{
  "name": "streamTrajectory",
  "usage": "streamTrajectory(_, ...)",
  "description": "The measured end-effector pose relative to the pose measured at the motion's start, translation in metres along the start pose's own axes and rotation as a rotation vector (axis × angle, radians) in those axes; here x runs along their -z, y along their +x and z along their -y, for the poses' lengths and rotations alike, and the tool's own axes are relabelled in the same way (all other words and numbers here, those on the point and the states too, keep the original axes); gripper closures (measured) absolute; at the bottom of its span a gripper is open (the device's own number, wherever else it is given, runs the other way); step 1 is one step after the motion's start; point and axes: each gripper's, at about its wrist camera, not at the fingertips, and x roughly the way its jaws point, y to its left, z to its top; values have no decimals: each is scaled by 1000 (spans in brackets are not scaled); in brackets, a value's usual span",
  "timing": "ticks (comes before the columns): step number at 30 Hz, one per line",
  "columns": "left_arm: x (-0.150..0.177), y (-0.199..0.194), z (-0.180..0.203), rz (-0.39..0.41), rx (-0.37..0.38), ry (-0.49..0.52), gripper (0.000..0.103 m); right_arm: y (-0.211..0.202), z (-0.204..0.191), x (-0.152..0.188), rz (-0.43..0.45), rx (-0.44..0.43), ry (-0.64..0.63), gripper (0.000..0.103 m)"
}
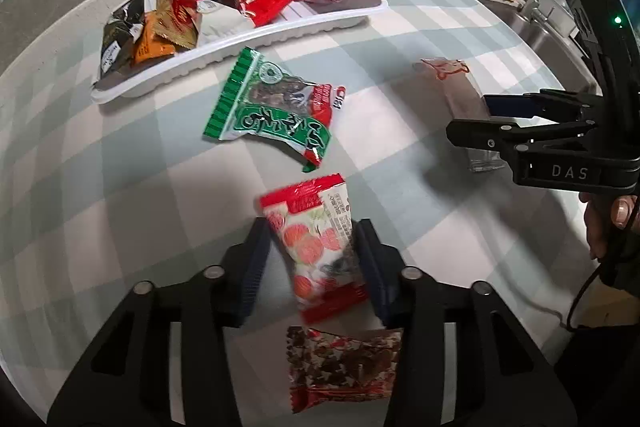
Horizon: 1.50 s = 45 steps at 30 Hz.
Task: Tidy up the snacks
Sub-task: 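Grasp the strawberry candy packet with the left tool while the right tool grasps the clear pastry bag, then carry the strawberry packet into the tray with the left tool while the right tool carries the pastry bag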
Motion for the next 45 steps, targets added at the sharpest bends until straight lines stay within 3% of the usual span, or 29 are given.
streamTrajectory(2, 0, 0, -3, 9, -7, -7, 72, 0, -4, 1, 2, 25, -33, 41)
streamTrajectory(4, 0, -1, -4, 17, -5, -11, 73, -1, -7, 3, 16, 50, -78, 63)
streamTrajectory(7, 0, -1, -9, 24, 20, -36, 74, -4, -2, 4, 22, 4, -67, 74)
streamTrajectory(16, -3, -13, -17, 50, 100, -90, 74, -21, 17, 6, 52, -161, 59, 76)
streamTrajectory(22, -7, -24, -22, 72, 131, -116, 74, -29, 21, 5, 65, -221, 114, 76)
streamTrajectory(34, -22, -42, -41, 120, 150, -178, 74, -44, 14, -14, 108, -263, 123, 76)
streamTrajectory(45, -45, -47, -64, 159, 122, -204, 74, -44, 6, -37, 128, -278, 104, 76)
